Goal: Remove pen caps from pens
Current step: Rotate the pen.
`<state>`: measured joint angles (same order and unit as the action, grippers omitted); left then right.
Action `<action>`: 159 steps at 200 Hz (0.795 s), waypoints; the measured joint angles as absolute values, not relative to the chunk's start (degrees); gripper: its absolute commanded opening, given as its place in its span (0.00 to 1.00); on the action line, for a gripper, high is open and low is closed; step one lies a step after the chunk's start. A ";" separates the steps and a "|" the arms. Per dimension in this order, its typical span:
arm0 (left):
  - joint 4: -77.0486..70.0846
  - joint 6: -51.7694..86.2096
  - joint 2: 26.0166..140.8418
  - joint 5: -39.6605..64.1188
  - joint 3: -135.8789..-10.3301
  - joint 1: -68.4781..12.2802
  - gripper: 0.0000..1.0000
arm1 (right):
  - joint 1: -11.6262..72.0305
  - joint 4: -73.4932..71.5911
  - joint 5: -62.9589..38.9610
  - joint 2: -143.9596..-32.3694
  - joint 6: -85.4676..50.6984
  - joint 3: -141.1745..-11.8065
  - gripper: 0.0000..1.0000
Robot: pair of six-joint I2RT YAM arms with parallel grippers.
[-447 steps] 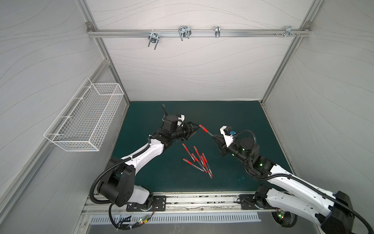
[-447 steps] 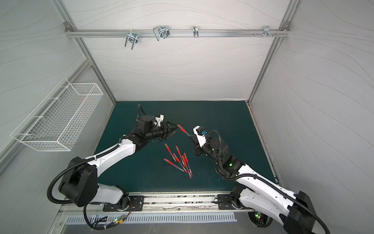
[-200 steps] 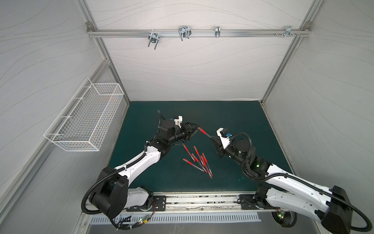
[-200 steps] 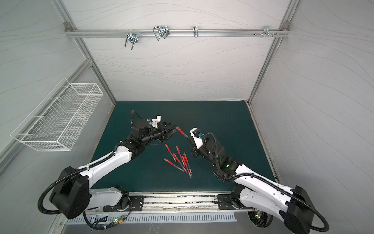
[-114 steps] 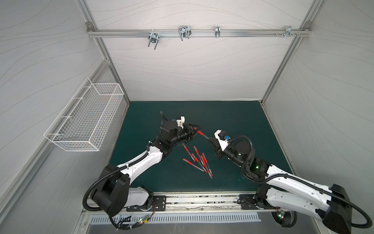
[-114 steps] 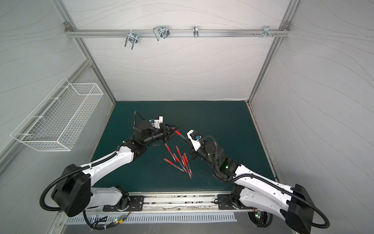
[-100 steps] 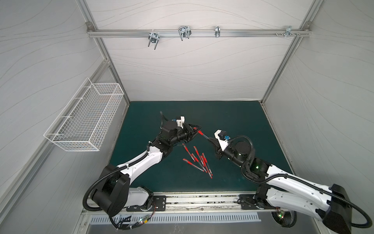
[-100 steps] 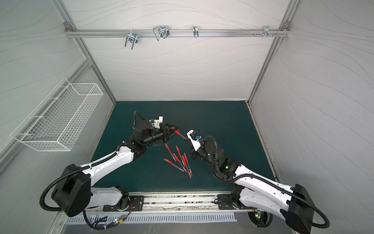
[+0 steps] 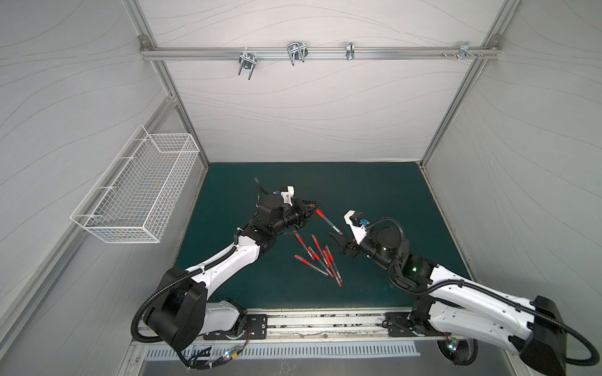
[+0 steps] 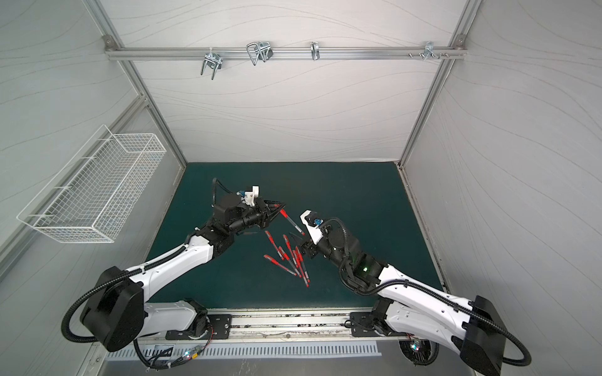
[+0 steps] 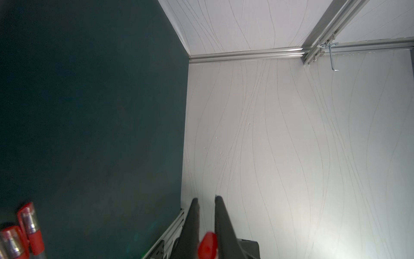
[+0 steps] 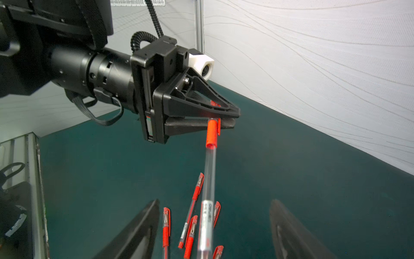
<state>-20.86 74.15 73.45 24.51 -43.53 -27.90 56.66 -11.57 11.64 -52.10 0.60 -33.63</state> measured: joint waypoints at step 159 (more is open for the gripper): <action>-12.71 23.27 70.76 25.82 -42.52 -34.20 0.00 | 43.00 3.22 -22.04 -57.60 -6.96 -40.21 0.53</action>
